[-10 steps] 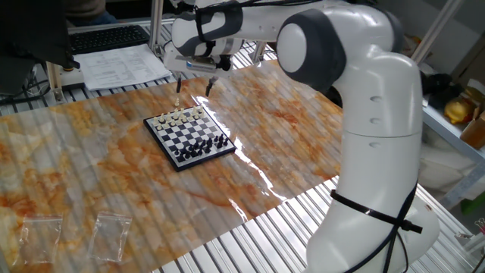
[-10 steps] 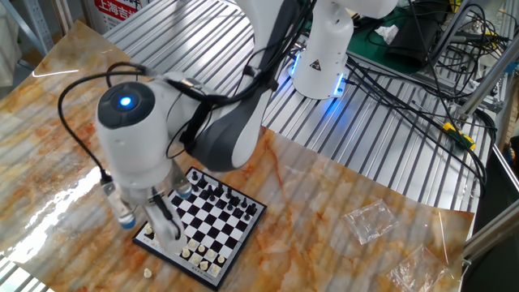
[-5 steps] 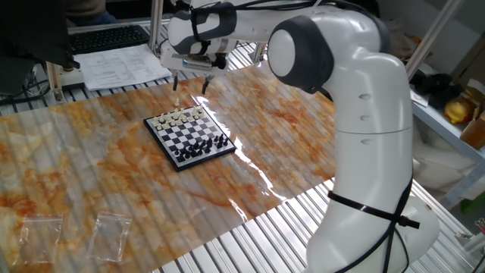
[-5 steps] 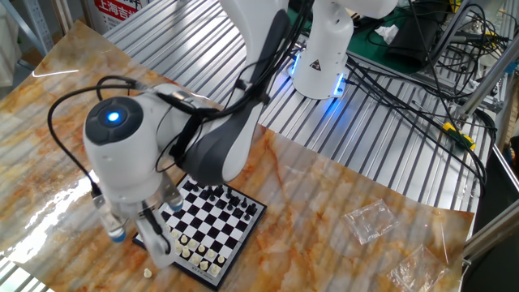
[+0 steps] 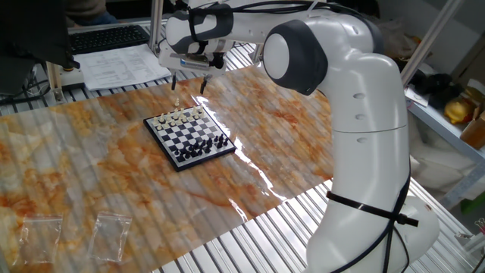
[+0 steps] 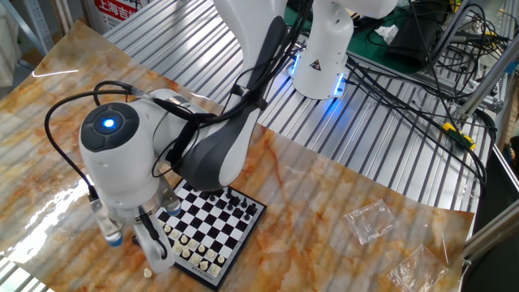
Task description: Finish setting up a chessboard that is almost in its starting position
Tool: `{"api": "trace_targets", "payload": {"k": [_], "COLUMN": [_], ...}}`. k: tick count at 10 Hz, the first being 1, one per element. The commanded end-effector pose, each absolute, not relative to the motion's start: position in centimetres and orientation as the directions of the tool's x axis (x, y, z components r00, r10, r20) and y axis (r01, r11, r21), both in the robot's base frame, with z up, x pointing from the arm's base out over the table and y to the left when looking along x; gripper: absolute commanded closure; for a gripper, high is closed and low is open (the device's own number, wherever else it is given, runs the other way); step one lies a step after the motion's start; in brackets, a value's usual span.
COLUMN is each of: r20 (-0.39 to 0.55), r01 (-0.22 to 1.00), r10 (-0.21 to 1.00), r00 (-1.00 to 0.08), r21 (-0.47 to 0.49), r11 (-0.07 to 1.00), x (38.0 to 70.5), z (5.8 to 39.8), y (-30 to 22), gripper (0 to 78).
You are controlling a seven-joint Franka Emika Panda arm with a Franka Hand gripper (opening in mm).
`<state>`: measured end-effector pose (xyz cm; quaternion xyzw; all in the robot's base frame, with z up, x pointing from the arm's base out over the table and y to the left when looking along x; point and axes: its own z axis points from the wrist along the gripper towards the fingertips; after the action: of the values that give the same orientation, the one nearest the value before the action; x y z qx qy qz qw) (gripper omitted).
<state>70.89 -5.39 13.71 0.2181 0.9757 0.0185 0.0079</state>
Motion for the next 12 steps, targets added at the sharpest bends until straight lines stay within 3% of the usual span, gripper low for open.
{"api": "trace_targets", "payload": {"k": [1,12], "r20": [-0.012,0.004], "r01": [0.412,0.439], "r10": [0.413,0.44], "r00": [-0.911,-0.898], "r21": [0.043,0.074], "r11": [0.91,0.896], "x": [70.97,71.37], "z": [13.9,13.75], "y": [-5.43,-5.34], "gripper": [0.1,0.1]}}
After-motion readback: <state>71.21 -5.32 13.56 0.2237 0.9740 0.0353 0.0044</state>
